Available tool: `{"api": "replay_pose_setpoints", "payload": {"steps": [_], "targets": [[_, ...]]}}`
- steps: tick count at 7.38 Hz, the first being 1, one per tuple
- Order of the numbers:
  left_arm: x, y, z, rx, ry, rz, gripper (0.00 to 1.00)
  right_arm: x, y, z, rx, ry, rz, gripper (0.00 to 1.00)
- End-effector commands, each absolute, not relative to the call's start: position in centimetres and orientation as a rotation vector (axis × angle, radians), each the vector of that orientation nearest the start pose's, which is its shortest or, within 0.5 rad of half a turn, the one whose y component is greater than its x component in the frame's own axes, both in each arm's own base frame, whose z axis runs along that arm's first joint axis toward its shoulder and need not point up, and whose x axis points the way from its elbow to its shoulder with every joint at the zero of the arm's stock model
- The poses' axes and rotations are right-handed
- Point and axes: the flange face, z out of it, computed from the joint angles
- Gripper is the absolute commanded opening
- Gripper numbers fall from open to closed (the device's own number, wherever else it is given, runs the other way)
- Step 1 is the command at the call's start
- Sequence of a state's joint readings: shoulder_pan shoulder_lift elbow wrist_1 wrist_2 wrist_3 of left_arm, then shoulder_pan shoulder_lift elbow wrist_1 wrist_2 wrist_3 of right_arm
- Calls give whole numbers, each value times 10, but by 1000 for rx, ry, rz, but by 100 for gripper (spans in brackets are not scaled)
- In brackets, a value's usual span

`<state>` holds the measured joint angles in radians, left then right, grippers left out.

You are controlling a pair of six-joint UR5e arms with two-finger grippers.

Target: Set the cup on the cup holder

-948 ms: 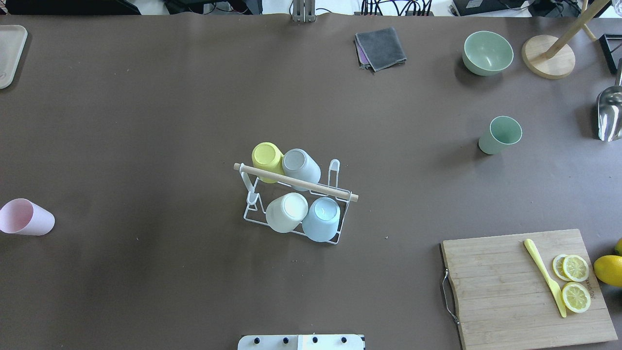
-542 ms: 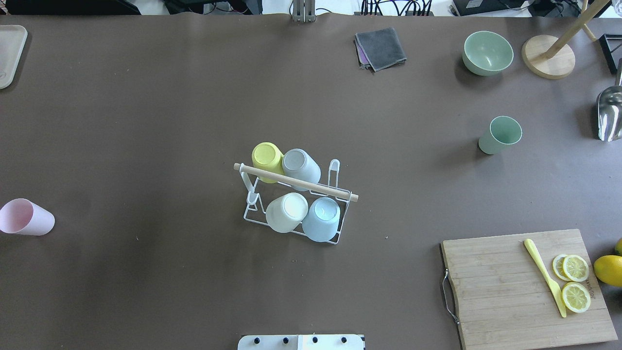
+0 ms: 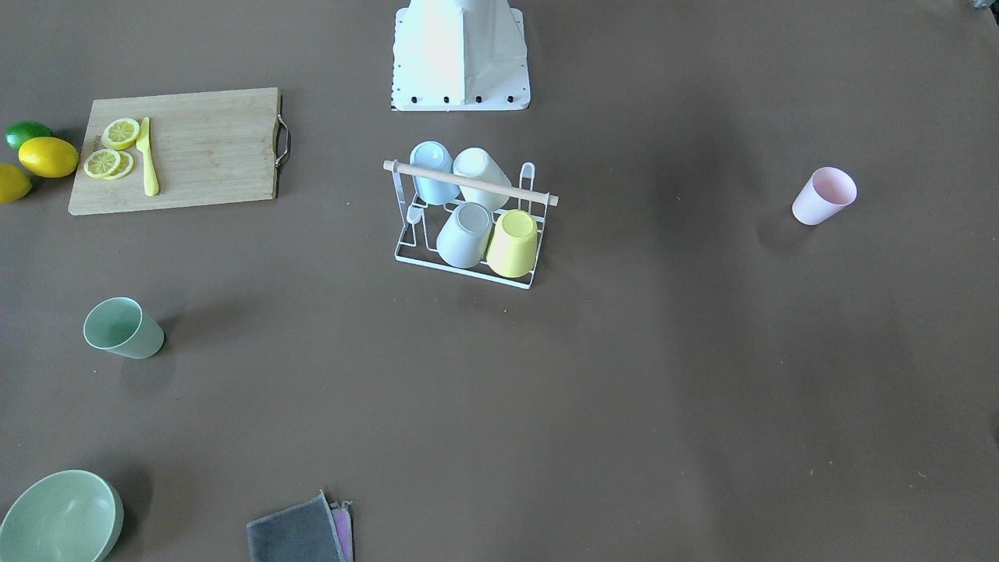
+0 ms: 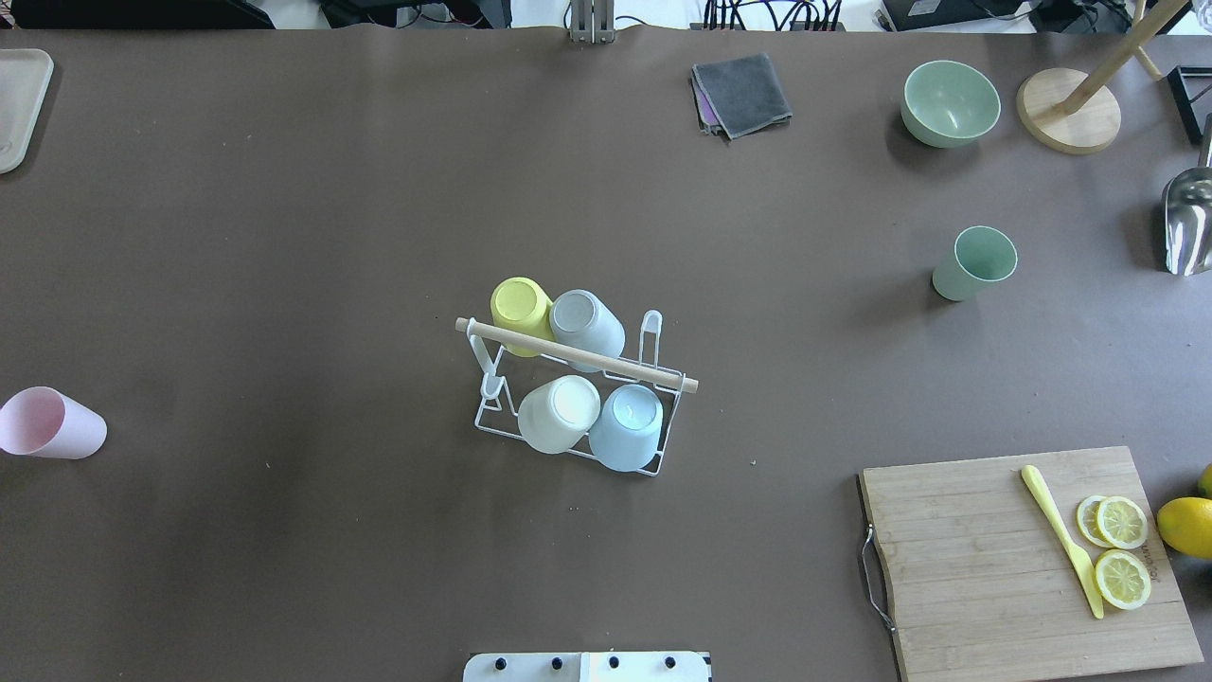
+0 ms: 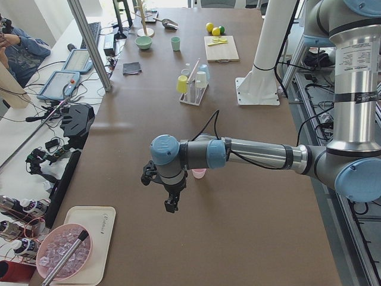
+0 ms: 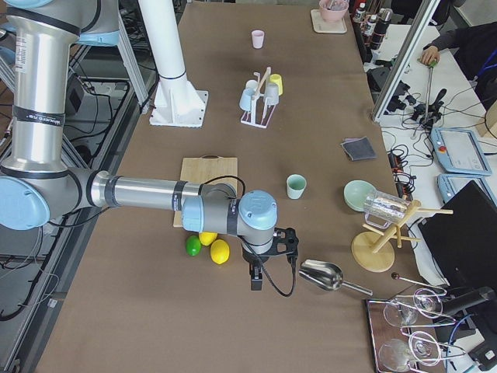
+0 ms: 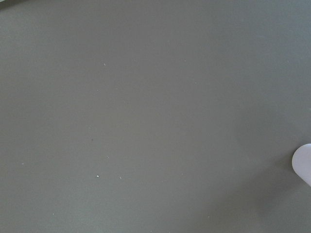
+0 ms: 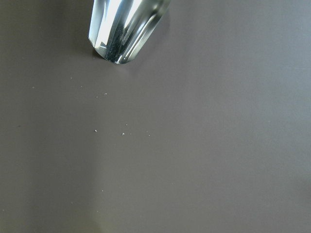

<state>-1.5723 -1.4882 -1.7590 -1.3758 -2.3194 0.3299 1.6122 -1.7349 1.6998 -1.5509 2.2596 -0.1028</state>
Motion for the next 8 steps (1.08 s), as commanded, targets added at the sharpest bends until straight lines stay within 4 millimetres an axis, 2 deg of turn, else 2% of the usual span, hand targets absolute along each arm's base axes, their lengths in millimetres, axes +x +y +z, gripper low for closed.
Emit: {"api": "replay_pose_setpoints", "payload": {"steps": [1,3,4,8], "targets": [[-66,-448,627,38,755,279,99,87,-418,674,35,-688,-55,100],[-65,-448,628,36,756,278,98,87,-418,674,35,-688,-54,100],[-65,-450,636,20,759,275,99,87,-418,674,35,-688,-55,100],[-64,-453,638,21,765,274,99,87,-417,675,33,-688,-54,100]]}}
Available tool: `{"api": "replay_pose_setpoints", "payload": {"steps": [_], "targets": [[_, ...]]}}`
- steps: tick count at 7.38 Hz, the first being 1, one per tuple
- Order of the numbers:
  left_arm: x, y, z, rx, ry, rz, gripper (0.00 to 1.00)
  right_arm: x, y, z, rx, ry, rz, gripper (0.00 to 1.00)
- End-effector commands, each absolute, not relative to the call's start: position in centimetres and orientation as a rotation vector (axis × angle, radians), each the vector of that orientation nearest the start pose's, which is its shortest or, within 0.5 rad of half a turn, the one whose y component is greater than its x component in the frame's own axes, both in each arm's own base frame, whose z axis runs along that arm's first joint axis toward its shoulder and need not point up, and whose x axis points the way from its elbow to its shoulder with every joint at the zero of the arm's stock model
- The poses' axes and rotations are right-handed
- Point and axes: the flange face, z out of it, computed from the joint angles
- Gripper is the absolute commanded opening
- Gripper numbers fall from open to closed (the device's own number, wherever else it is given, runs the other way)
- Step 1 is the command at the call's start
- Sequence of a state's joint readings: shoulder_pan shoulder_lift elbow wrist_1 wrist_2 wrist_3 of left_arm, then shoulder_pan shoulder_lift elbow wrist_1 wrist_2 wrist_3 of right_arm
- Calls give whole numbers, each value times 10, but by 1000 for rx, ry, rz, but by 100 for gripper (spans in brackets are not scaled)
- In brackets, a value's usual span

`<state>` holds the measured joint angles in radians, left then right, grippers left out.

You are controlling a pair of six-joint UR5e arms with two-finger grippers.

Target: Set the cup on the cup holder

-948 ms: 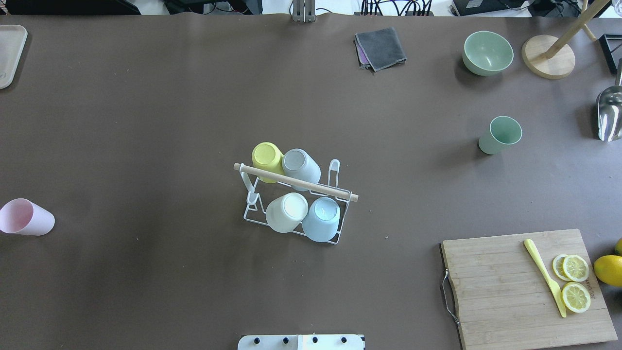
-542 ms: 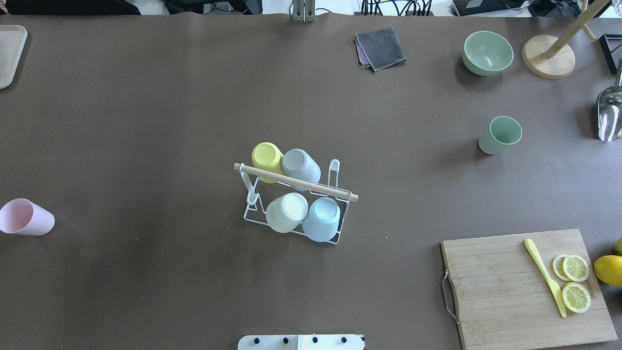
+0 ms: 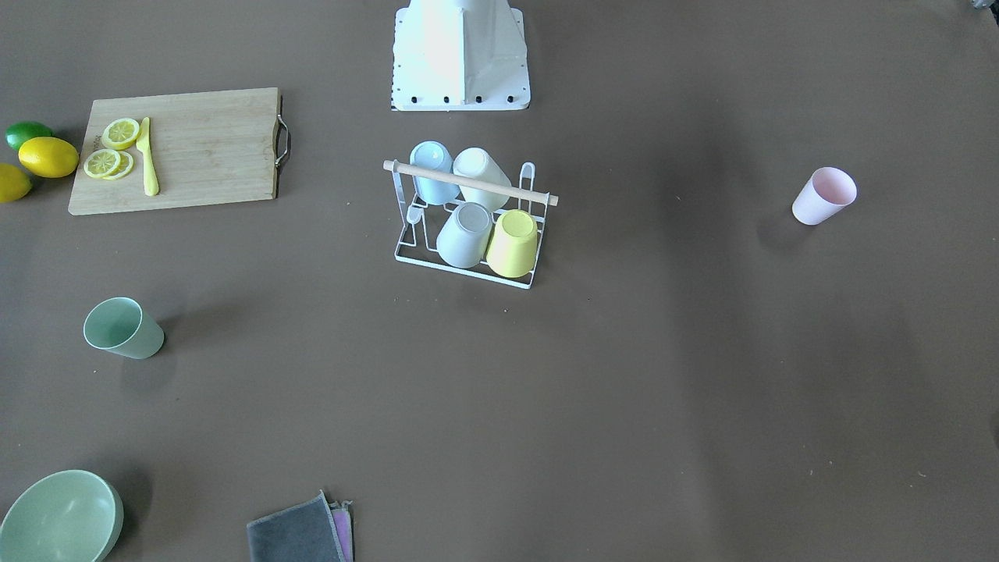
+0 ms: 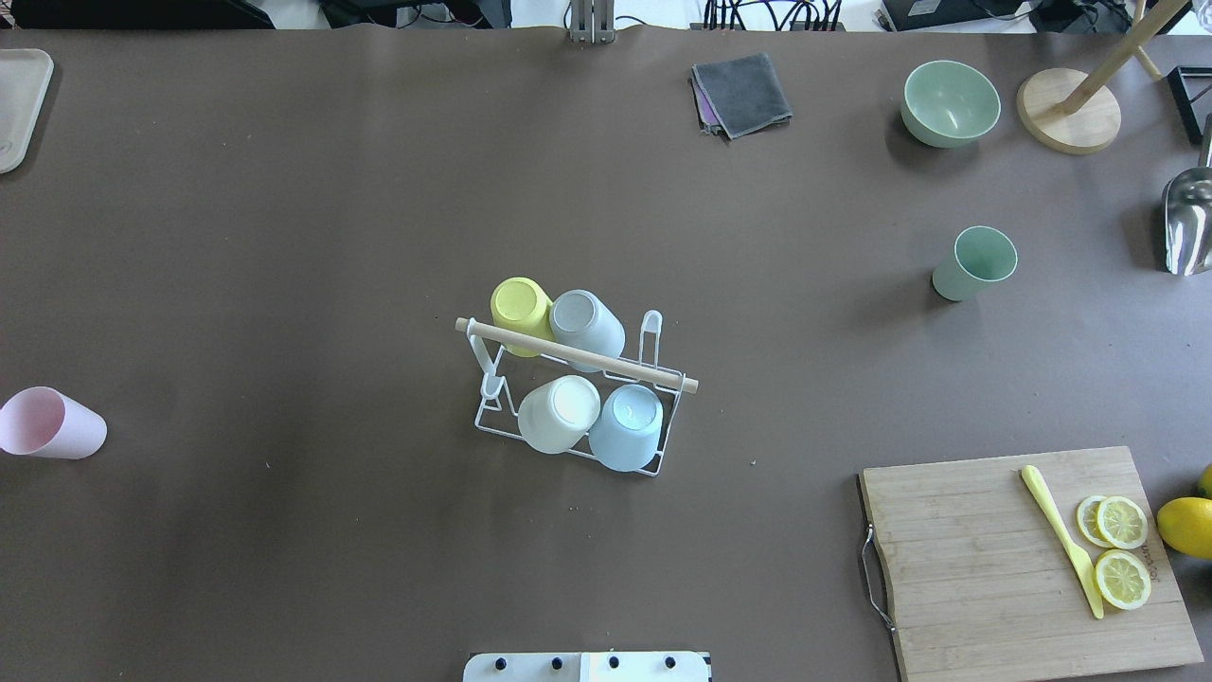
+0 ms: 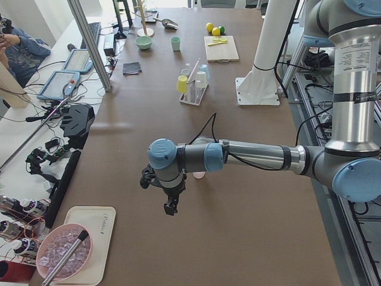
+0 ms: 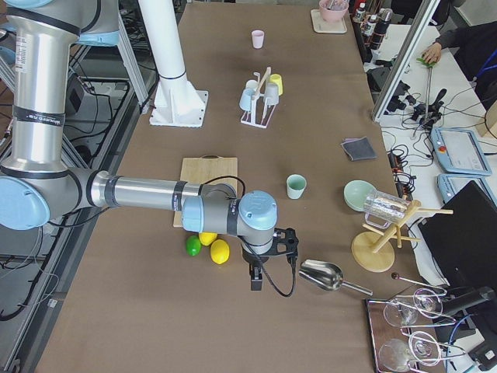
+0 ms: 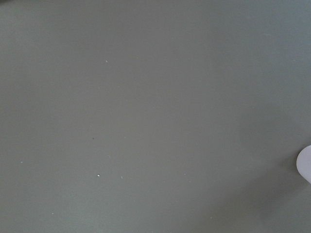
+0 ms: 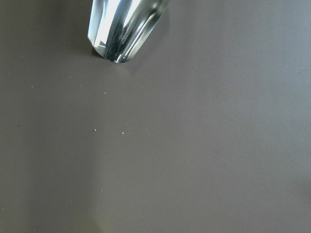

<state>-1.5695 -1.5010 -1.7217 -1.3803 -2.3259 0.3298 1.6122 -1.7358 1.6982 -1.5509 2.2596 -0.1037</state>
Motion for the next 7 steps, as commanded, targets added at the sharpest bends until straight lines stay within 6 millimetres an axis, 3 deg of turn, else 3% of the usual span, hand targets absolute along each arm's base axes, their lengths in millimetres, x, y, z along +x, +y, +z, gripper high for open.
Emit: {"api": "replay_pose_setpoints", "payload": {"steps": [1,5,6,7], "targets": [[-64,-455,637,34,764,278,99,87,-417,675,32,-688,-53,100],[-64,-458,646,80,758,297,99,87,-415,687,10,-693,-45,100],[-63,-456,666,36,755,286,99,87,-416,686,12,-694,-45,100],[-62,-462,655,46,712,304,99,87,-416,686,12,-694,-45,100]]}}
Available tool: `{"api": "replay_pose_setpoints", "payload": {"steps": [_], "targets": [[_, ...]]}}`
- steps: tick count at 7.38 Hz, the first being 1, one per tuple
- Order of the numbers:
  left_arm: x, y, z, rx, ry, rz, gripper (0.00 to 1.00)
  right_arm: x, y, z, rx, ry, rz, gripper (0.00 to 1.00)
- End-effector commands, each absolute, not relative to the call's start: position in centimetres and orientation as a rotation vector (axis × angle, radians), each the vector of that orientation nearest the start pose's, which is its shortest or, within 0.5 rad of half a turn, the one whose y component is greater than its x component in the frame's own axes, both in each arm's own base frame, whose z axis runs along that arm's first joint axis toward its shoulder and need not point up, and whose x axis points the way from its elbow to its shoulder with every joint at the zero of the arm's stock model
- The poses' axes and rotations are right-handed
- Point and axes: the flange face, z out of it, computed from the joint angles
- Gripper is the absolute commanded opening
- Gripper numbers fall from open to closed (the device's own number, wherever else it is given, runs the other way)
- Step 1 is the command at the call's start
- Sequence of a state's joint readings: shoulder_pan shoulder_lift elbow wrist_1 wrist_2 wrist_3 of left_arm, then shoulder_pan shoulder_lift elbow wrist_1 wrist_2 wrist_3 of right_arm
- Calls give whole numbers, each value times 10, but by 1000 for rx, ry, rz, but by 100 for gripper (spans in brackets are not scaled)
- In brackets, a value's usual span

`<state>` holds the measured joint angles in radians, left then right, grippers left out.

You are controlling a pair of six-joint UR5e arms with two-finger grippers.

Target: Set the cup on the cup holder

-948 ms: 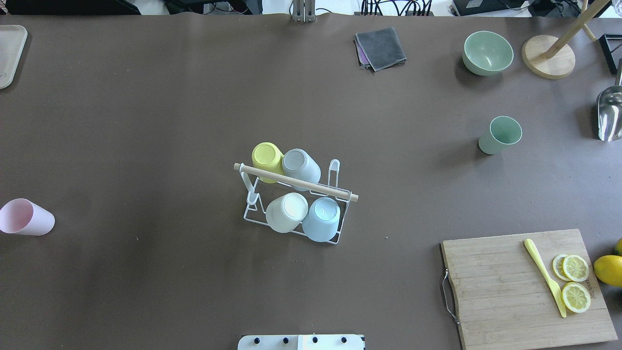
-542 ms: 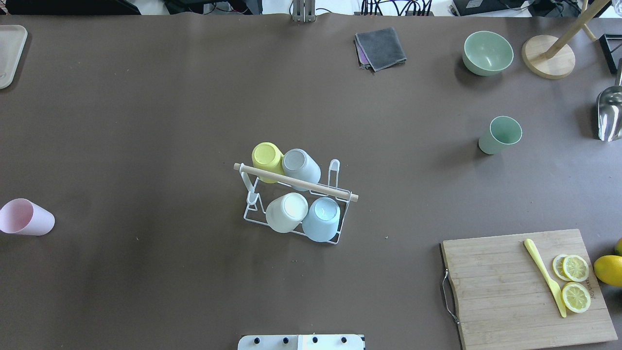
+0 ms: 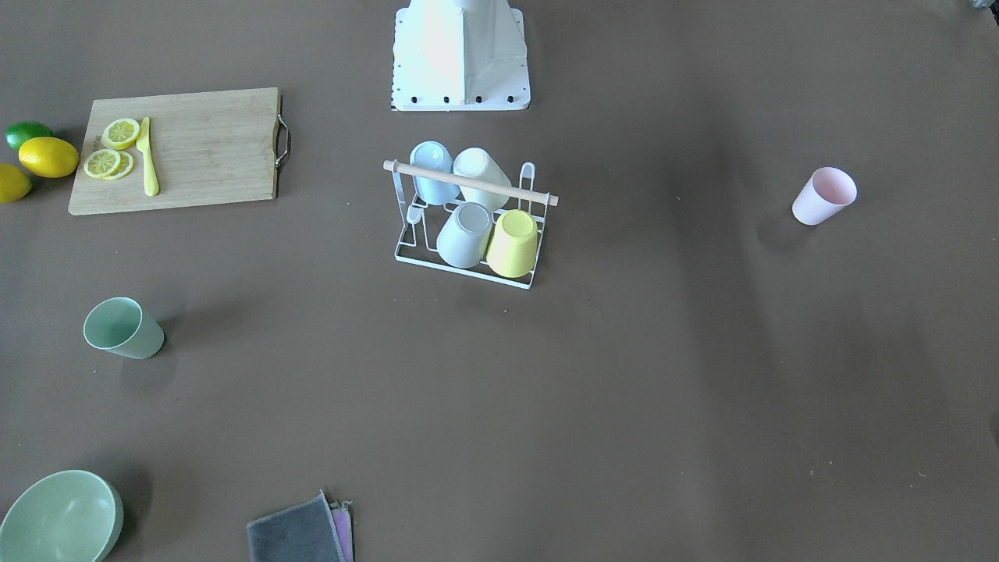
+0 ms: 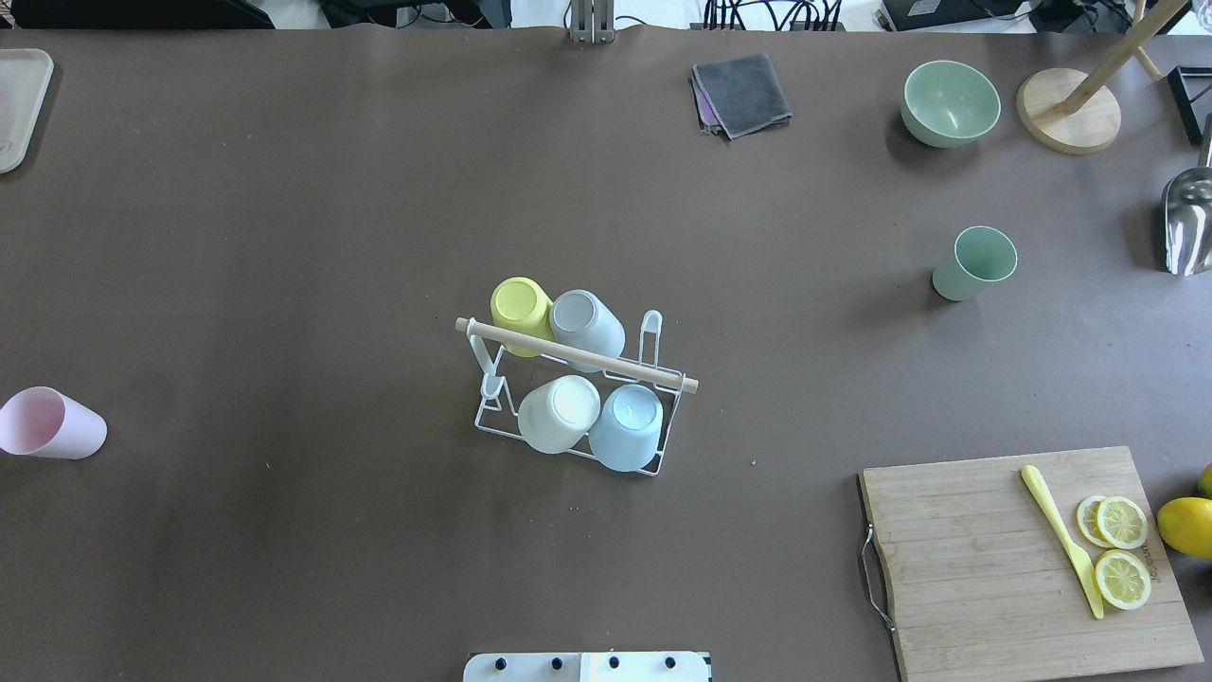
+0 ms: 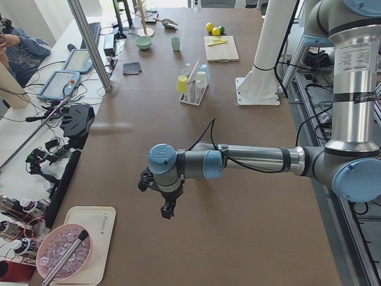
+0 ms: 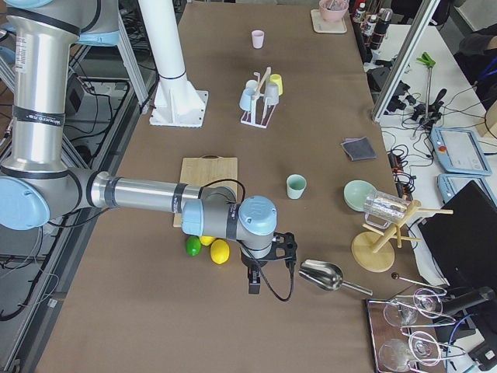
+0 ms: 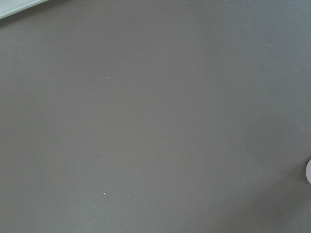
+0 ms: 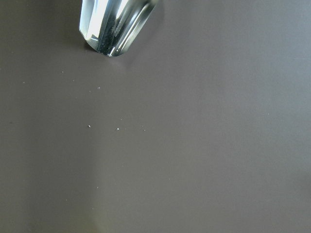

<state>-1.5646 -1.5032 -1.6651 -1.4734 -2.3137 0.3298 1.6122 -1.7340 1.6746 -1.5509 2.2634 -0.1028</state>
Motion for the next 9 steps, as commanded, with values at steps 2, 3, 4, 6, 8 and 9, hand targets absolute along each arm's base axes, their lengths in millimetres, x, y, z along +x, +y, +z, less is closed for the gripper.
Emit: {"api": "replay_pose_setpoints", "payload": {"steps": [2,3,4,6,8,9], "targets": [[-52,-464,645,-12,700,315,99,87,-417,684,15,-696,-46,100],[-42,-466,641,-73,706,315,99,87,-421,683,19,-694,-48,100],[-34,-475,630,-95,706,324,99,87,-424,686,14,-694,-46,100],[1,-494,610,-229,657,370,99,82,-445,675,33,-696,-63,100],[76,-516,583,-251,541,547,99,74,-469,663,53,-701,-89,100],[111,-520,575,-263,497,621,99,58,-490,644,62,-703,-107,100]]}}
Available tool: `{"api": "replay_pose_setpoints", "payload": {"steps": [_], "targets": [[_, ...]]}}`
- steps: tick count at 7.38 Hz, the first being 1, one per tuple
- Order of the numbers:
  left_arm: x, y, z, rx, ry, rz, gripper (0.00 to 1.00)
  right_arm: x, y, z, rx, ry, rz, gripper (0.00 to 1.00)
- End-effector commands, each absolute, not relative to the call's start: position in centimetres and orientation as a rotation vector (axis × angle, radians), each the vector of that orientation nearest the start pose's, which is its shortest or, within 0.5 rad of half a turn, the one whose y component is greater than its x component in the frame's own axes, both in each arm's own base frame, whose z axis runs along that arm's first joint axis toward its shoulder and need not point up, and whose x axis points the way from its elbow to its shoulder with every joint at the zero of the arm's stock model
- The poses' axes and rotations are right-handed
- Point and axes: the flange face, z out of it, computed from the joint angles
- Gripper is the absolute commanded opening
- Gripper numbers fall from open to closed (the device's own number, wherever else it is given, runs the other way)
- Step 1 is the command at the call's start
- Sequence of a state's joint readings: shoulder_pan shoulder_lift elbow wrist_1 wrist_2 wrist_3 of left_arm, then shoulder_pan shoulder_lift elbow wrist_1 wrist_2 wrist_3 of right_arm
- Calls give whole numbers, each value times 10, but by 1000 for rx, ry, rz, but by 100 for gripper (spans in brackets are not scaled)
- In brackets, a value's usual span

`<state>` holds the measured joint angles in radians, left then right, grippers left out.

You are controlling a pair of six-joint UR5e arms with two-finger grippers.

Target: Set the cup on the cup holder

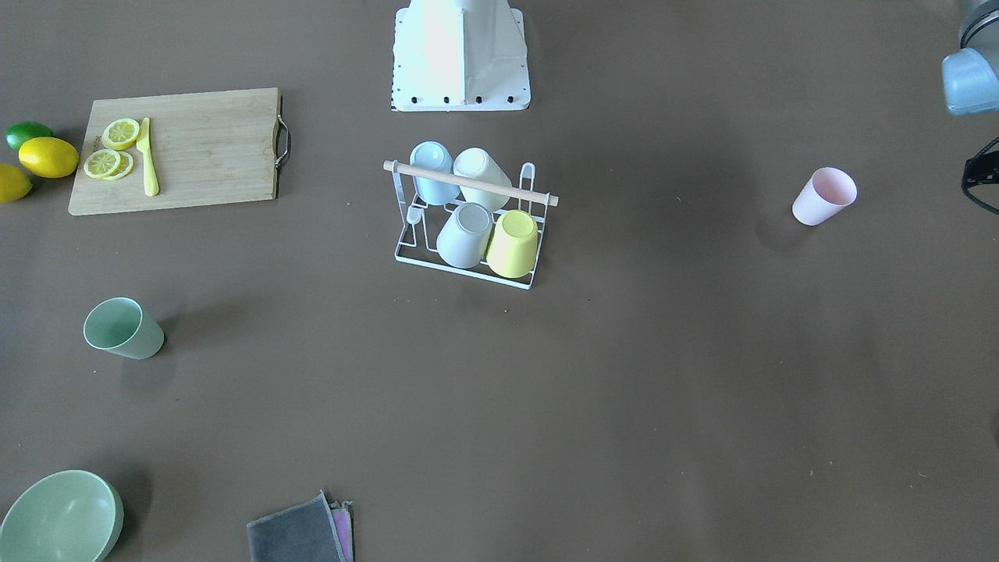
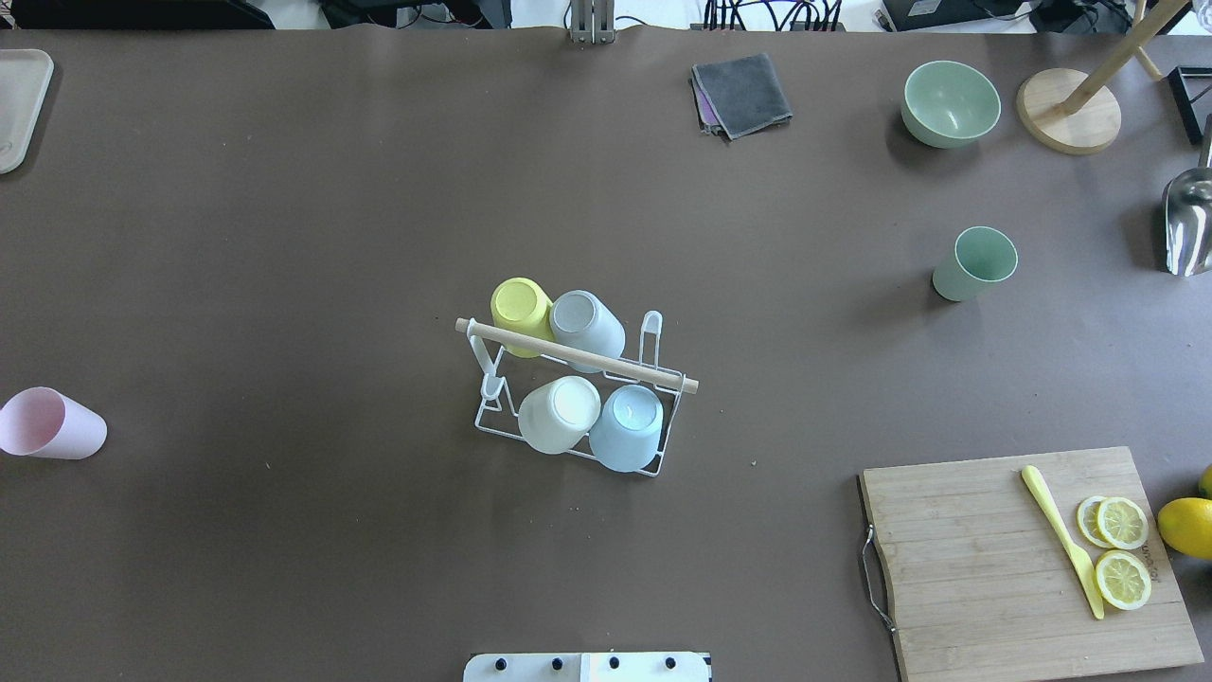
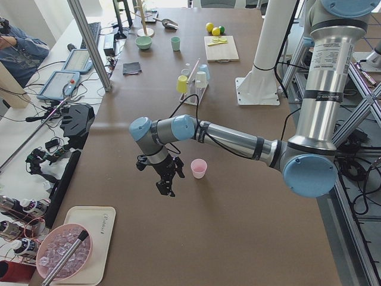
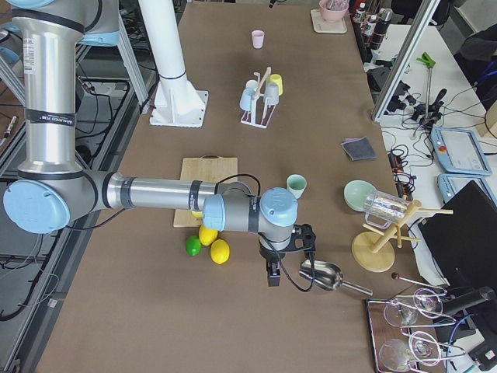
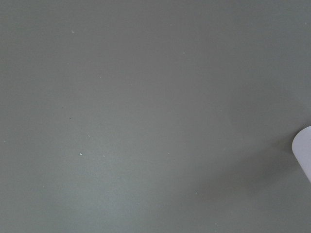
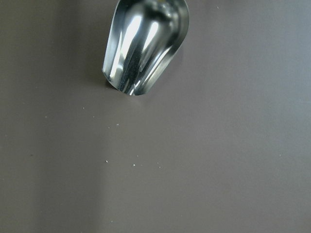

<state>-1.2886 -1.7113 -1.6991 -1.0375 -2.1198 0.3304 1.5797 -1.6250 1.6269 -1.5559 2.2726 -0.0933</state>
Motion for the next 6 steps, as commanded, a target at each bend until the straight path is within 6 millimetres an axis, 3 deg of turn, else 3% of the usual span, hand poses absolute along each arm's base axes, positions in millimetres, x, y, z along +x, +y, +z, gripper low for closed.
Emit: {"api": "replay_pose_setpoints", "payload": {"steps": [1,2,3,5,6], "targets": [[160,-521,570,-284,422,727,99,25,-517,620,50,-705,-83,100],[190,-518,560,-322,394,776,99,9,-528,603,55,-711,-73,100],[193,-520,559,-381,381,766,99,-14,-543,584,55,-718,-72,100],[210,-539,556,-532,343,744,99,-63,-550,562,51,-752,-149,100],[212,-540,556,-528,343,746,99,-71,-545,535,84,-811,-187,100]]}}
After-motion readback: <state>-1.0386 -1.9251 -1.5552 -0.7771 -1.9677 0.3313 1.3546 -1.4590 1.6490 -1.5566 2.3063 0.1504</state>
